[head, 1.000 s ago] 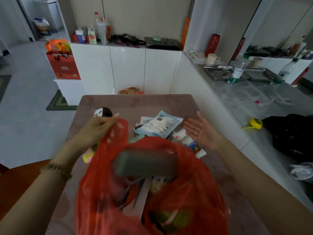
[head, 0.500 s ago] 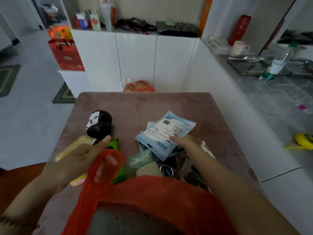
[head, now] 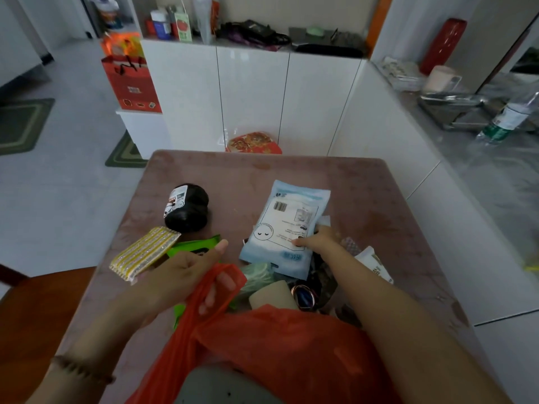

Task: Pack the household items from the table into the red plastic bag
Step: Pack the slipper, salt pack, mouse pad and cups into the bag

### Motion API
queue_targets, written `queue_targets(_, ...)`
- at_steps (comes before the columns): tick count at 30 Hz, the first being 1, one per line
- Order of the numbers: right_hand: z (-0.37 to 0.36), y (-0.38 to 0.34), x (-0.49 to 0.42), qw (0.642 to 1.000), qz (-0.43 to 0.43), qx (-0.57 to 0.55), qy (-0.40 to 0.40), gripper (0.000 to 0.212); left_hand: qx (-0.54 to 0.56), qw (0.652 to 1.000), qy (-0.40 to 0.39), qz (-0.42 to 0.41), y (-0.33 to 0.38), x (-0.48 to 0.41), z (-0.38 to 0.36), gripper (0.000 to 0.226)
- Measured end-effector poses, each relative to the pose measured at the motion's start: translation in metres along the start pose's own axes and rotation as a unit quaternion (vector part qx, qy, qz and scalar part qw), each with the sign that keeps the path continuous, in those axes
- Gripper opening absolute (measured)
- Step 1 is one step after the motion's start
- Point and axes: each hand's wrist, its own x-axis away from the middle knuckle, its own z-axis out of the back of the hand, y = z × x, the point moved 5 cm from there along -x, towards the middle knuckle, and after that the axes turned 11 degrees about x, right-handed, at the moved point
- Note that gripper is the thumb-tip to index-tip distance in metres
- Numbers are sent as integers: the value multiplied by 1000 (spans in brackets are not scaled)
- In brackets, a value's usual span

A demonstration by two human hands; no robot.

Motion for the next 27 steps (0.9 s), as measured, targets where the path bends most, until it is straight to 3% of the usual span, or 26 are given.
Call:
queue_targets(3, 2, -21, 26, 994, 34, -100, -32, 45, 4, 1000, 2, -12, -1, 2, 3, 97)
queue_targets(8, 43, -54, 84, 977, 110, -182, -11, 55, 27, 998, 45, -29, 7, 21, 10, 65)
queue_targets(17, 163, -49, 260, 890, 196, -411, -16, 37, 30, 987, 77, -140, 18, 124, 32, 74)
queue_targets(19, 170, -36, 308, 882, 207, -422, -32, 42, 54, 980, 84, -171, 16, 156, 34, 70)
queue_targets(23, 163, -14, 393, 855, 278, -434, -57, 26, 109, 973, 50, -199, -2, 210, 40, 78)
queue_targets(27, 116, -3, 426, 868, 303, -385, -82, 24, 165, 969, 38, -182, -19, 239, 50, 57)
